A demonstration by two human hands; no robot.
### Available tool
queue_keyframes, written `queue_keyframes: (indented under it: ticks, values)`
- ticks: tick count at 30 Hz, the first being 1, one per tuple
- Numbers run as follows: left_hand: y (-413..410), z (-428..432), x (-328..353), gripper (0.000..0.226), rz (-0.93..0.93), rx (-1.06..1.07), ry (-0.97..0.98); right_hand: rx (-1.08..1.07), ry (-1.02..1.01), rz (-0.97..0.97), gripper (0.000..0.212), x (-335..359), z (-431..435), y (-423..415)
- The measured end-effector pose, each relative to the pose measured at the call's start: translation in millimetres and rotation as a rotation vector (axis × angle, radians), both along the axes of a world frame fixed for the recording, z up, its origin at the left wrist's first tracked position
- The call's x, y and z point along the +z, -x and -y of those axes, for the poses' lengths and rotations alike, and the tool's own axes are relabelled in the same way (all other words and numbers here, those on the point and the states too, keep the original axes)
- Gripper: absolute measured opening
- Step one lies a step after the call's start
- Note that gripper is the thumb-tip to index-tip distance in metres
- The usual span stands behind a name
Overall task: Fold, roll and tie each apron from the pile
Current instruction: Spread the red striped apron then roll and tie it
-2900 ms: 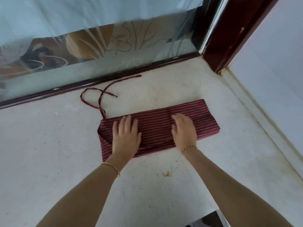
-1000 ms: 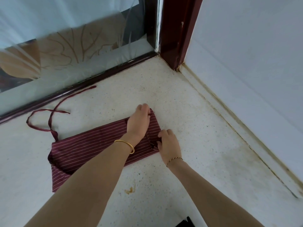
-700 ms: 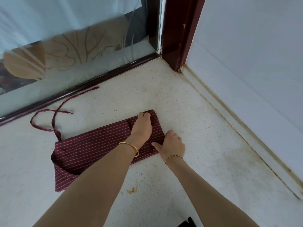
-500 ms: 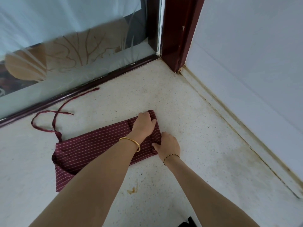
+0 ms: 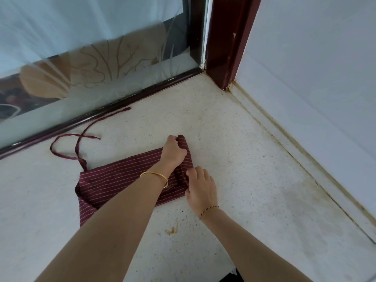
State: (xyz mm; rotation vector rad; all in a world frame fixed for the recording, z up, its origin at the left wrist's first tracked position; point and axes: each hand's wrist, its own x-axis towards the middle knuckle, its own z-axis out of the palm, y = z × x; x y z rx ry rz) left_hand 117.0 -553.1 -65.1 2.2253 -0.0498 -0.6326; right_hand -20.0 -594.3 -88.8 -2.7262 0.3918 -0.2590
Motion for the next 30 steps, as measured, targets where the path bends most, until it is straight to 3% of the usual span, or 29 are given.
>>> queue_keyframes:
  ticks: [4, 6, 12, 15, 17, 22, 26, 30]
  values:
    - [-1, -19, -3, 0.035, -0.01, 0.102, 0.06, 0.078, 0.104, 0.019, 0.032, -5, -10, 0]
    - [-1, -26, -6, 0.032, 0.065, 0.087, -0.009, 0.106, 0.114, -0.01, 0.033, -7, -13, 0]
    - [-4, -40, -13, 0.036, 0.135, 0.013, -0.183, 0.189, -0.059, -0.067, 0.022, -4, -14, 4]
    - [2, -40, -14, 0.038, 0.131, 0.033, -0.164, 0.096, -0.255, -0.153, 0.019, 2, -9, -4]
    - [8, -39, -14, 0.041, 0.177, 0.007, -0.187, -0.008, -0.215, -0.195, 0.016, 4, -8, -7]
    - [14, -42, -12, 0.036, 0.375, -0.131, -0.275, -0.196, 0.014, -0.409, 0.039, 4, -14, -6]
    - [13, -45, -16, 0.027, 0.353, -0.198, -0.268, -0.244, -0.007, -0.436, 0.048, 3, -18, -6]
    - [13, -45, -18, 0.026, 0.289, -0.165, -0.226, -0.305, -0.125, -0.49, 0.044, 6, -23, -10]
